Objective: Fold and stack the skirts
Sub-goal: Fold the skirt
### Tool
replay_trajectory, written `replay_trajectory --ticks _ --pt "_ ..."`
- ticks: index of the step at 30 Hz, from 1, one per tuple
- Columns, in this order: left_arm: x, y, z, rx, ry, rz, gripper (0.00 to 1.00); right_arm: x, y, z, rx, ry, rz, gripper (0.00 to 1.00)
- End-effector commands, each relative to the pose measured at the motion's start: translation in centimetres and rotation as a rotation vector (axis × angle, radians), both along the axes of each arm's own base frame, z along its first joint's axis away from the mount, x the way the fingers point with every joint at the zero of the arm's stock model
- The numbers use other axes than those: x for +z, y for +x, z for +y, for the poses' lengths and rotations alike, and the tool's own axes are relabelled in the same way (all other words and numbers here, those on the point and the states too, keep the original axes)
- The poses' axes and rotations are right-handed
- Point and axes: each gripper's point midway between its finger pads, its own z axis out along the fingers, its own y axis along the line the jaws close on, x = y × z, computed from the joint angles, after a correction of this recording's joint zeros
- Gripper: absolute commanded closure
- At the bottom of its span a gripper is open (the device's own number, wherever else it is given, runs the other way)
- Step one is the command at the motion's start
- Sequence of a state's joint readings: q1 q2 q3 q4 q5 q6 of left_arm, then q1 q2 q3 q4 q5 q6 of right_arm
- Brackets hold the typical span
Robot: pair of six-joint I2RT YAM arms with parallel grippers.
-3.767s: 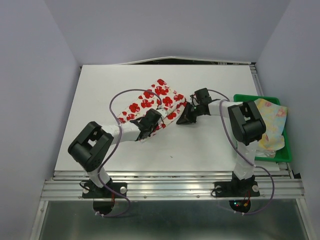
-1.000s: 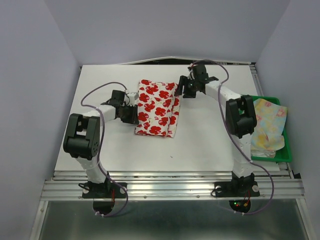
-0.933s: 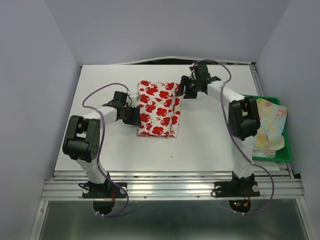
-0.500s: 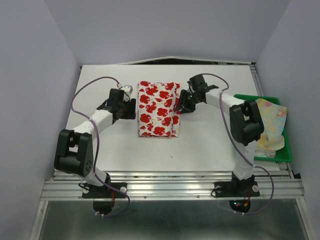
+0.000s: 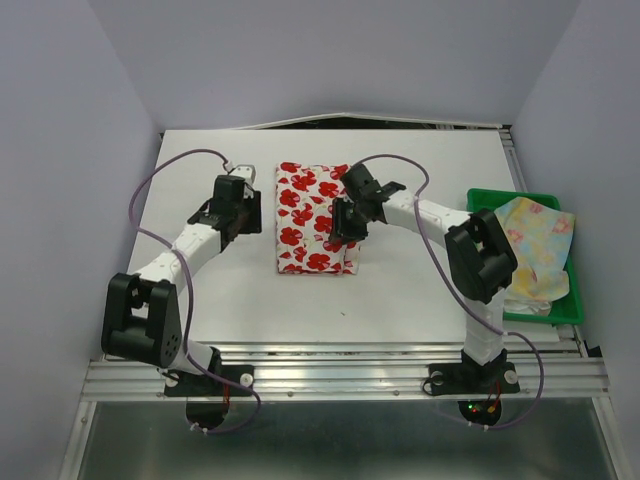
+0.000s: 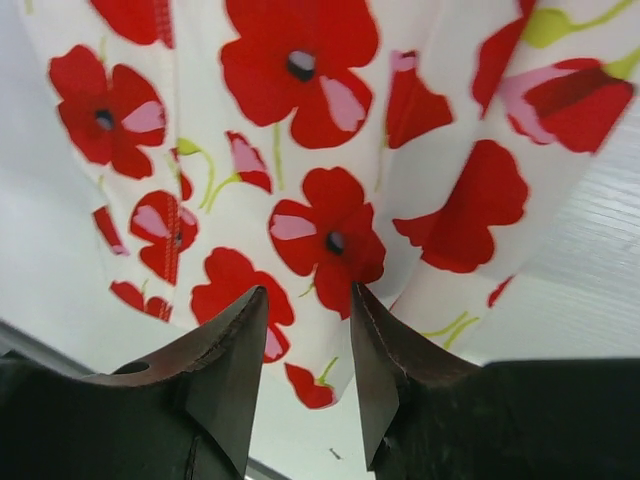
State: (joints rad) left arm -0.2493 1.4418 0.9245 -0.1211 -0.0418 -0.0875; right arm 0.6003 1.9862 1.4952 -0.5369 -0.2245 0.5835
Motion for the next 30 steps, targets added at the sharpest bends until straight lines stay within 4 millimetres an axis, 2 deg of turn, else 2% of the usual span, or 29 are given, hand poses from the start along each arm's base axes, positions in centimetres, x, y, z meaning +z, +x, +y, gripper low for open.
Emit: replay_trajectory --ticks 1,4,7,9,11,13,16,17,19,22,23,25,30 --pt "1.8 -0.2 0.0 0.007 -0.004 -0.061 0.43 0.6 0.0 -1.2 -0.060 -0.086 -0.039 0.56" --pt "1.9 -1.3 -1.0 -0.056 -0.029 -0.058 0.44 0.1 -0.1 -2.2 -0.081 -0.131 -0.038 0.59" --pt "1.7 -2.7 -2.6 -0.161 -0.050 -0.071 0.21 0.4 0.1 -2.4 -0.092 -0.142 -0.049 0.55" --pt "3.0 -3.2 -4.4 -0.271 -0.050 -0.125 0.01 0.4 -0.3 -2.1 -0.079 -0.121 -0.031 0.55" --pt "4.1 -3.9 -5.4 -0.427 0.074 -0.205 0.01 0.4 -0.9 -1.3 -0.054 -0.083 -0.005 0.58" --pt "4.3 -4.9 -6.8 -0.607 0.237 -0.274 0.01 0.2 -1.1 -1.1 -0.047 -0.070 0.007 0.60" --pt "3.2 -6.9 -8.3 -0.813 0.400 -0.319 0.01 -0.1 -1.3 -0.9 -0.044 -0.061 0.024 0.66" --pt "2.1 -7.7 -8.4 -0.862 0.446 -0.292 0.01 -0.1 -1.4 -0.6 -0.036 -0.051 0.033 0.68" --pt "1.2 -9.1 -9.8 -0.986 0.503 -0.284 0.01 0.2 -1.4 -0.4 -0.033 -0.042 0.033 0.69" --pt "-0.3 -9.5 -9.7 -1.002 0.590 -0.239 0.01 0.5 -1.5 -0.4 -0.028 -0.035 0.030 0.68" --pt "-0.9 -9.5 -10.3 -1.003 0.602 -0.225 0.01 0.4 -1.5 -0.5 -0.028 -0.036 0.032 0.65" --pt "-1.6 -9.0 -10.0 -0.976 0.641 -0.198 0.01 0.5 -1.9 -0.5 -0.024 -0.030 0.041 0.63" --pt "-1.9 -8.5 -10.4 -0.975 0.694 -0.207 0.01 -0.2 -2.2 -0.7 -0.026 -0.022 0.076 0.63"
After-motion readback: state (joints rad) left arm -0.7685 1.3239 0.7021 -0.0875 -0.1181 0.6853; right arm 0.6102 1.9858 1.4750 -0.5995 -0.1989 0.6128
